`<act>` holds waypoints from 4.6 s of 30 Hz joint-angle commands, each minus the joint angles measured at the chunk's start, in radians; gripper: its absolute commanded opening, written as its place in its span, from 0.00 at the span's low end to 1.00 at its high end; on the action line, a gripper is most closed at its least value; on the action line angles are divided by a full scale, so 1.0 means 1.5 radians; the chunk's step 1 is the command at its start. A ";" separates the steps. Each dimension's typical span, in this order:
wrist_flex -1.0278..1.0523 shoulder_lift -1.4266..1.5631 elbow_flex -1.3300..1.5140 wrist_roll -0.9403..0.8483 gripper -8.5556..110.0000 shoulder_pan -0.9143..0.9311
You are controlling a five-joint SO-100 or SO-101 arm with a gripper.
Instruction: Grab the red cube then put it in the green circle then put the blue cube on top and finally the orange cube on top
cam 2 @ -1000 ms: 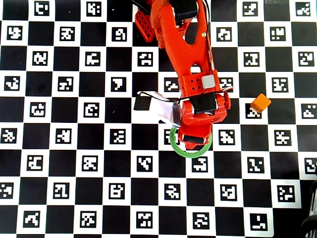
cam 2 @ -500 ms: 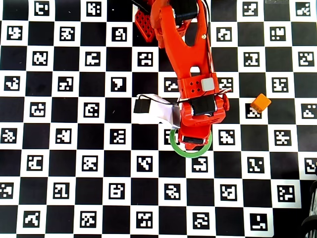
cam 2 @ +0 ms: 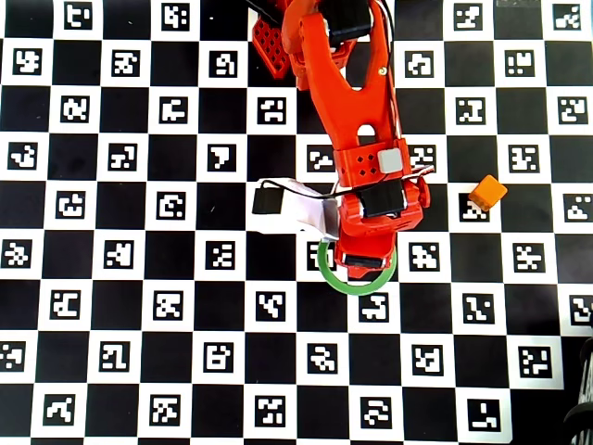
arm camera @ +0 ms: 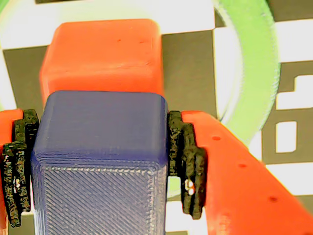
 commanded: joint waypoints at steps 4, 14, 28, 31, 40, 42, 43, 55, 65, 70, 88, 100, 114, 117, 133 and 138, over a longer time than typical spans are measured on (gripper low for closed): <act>-0.014 0.015 0.000 -0.012 0.16 -0.007; -0.013 0.022 0.001 -0.014 0.30 -0.007; 0.188 0.110 -0.171 -0.007 0.43 -0.022; 0.228 0.122 -0.232 -0.015 0.43 -0.054; 0.253 0.104 -0.302 -0.072 0.43 -0.217; 0.254 0.090 -0.311 -0.104 0.43 -0.251; 0.254 0.083 -0.314 -0.120 0.43 -0.265; 0.216 -0.008 -0.292 -0.185 0.45 -0.369; 0.089 -0.030 -0.148 -0.188 0.45 -0.402; 0.035 -0.037 -0.089 -0.193 0.45 -0.404; -0.058 -0.065 -0.040 -0.152 0.45 -0.446; -0.069 -0.090 -0.082 -0.133 0.45 -0.445; -0.074 -0.117 -0.123 -0.112 0.43 -0.443; -0.073 -0.118 -0.123 -0.114 0.41 -0.443; -0.032 -0.108 -0.147 -0.126 0.14 -0.441; 0.071 -0.087 -0.240 -0.161 0.13 -0.412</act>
